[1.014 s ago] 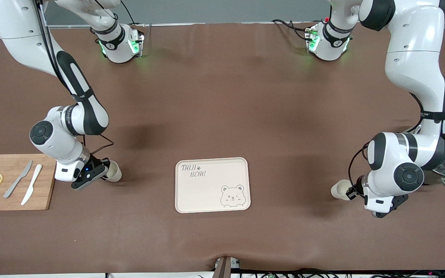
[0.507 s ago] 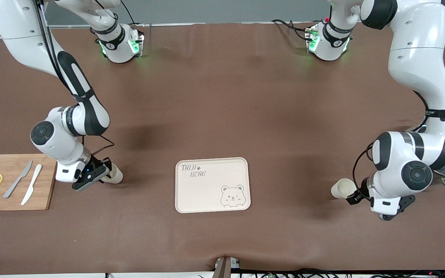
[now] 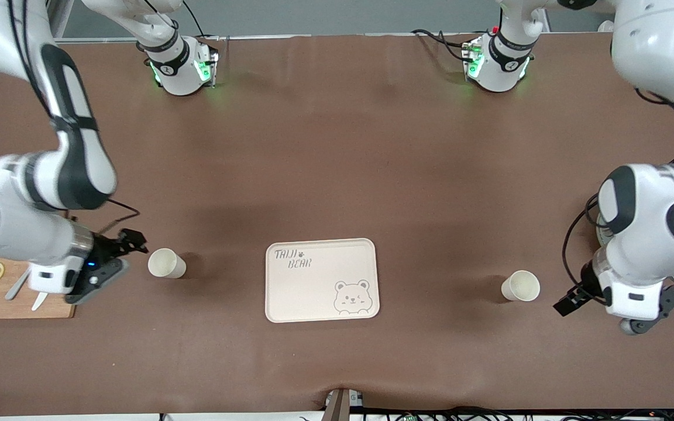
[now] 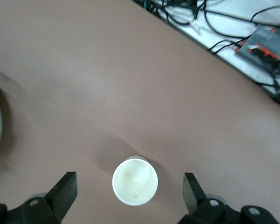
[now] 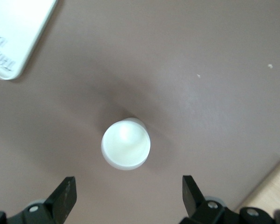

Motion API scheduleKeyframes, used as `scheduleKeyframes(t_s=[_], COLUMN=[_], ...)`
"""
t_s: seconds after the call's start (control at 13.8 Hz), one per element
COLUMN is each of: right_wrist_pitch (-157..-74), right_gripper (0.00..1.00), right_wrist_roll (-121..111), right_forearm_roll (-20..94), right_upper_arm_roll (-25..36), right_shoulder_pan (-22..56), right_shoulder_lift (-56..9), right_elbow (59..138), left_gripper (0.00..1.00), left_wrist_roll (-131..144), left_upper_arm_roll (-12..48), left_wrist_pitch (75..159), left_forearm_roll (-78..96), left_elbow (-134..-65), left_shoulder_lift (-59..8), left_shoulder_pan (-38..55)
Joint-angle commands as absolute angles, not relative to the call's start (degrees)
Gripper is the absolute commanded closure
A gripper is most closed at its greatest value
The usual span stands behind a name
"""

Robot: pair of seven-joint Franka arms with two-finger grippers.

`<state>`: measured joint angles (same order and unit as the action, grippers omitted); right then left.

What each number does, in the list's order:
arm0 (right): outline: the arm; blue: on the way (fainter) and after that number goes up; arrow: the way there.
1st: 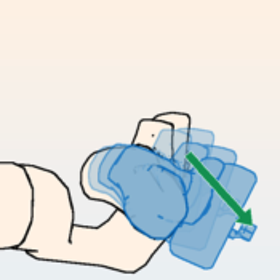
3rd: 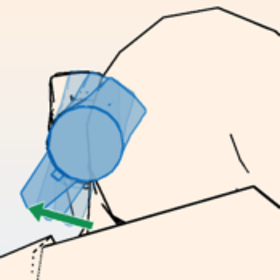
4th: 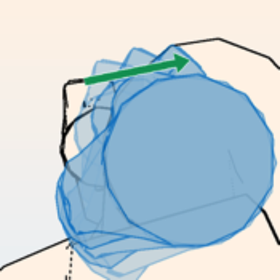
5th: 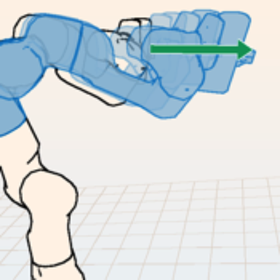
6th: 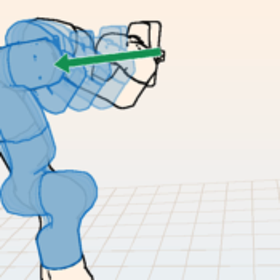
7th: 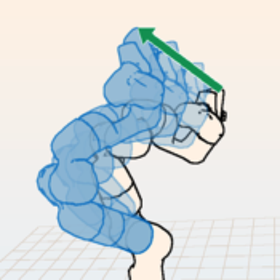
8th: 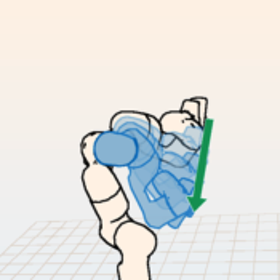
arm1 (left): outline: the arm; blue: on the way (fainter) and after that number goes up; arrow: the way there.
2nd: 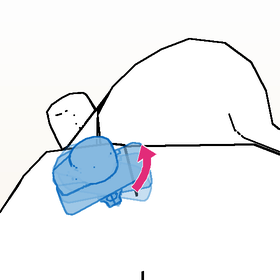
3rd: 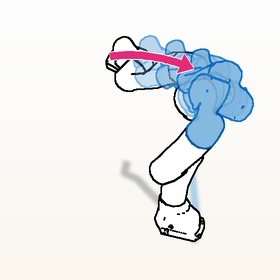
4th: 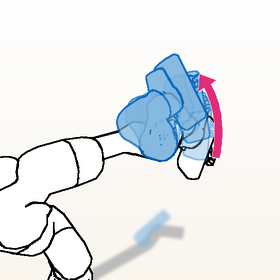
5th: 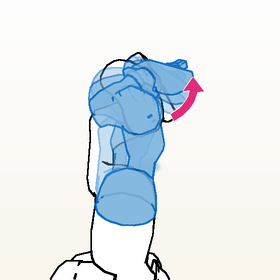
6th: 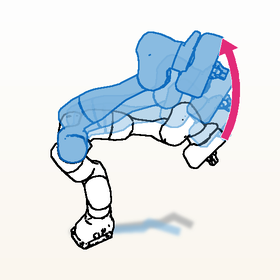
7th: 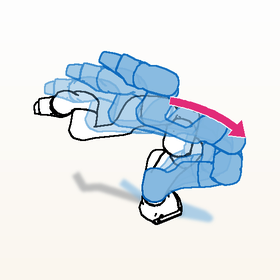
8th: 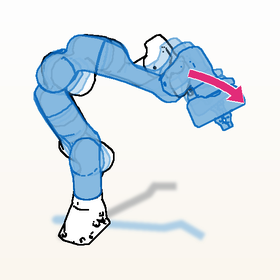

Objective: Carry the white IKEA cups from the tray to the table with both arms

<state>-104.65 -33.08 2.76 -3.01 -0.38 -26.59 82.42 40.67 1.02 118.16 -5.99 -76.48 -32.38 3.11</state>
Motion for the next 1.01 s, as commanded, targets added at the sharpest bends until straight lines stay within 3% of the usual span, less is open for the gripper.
scheduleKeyframes(t_s=[0.0, 0.14, 0.51, 0.94], right_wrist_pitch=[-89.4, -83.7, -85.2, -89.1], right_gripper=[0.0, 0.0, 0.0, 0.0], right_wrist_roll=[-24.1, -15.5, -4.4, -4.5], right_forearm_roll=[2.3, 2.4, 3.2, 2.5], right_upper_arm_roll=[-2.9, -2.6, -2.8, -2.7], right_shoulder_pan=[-0.4, -0.9, -2.2, -2.6], right_shoulder_lift=[-25.1, -22.6, -18.1, -17.9], right_elbow=[72.2, 69.8, 70.4, 71.8], left_gripper=[0.0, 0.0, 0.0, 0.0], left_wrist_roll=[36.2, 27.3, 7.1, 6.4], left_upper_arm_roll=[1.6, 1.9, 2.0, 1.9], left_wrist_pitch=[114.4, 110.5, 103.5, 96.8], left_forearm_roll=[-5.4, -5.2, -4.9, -2.9], left_elbow=[-78.1, -78.1, -78.1, -78.0], left_shoulder_lift=[-27.9, -25.4, -21.1, -13.1], left_shoulder_pan=[2.9, 2.6, 2.5, 1.2])
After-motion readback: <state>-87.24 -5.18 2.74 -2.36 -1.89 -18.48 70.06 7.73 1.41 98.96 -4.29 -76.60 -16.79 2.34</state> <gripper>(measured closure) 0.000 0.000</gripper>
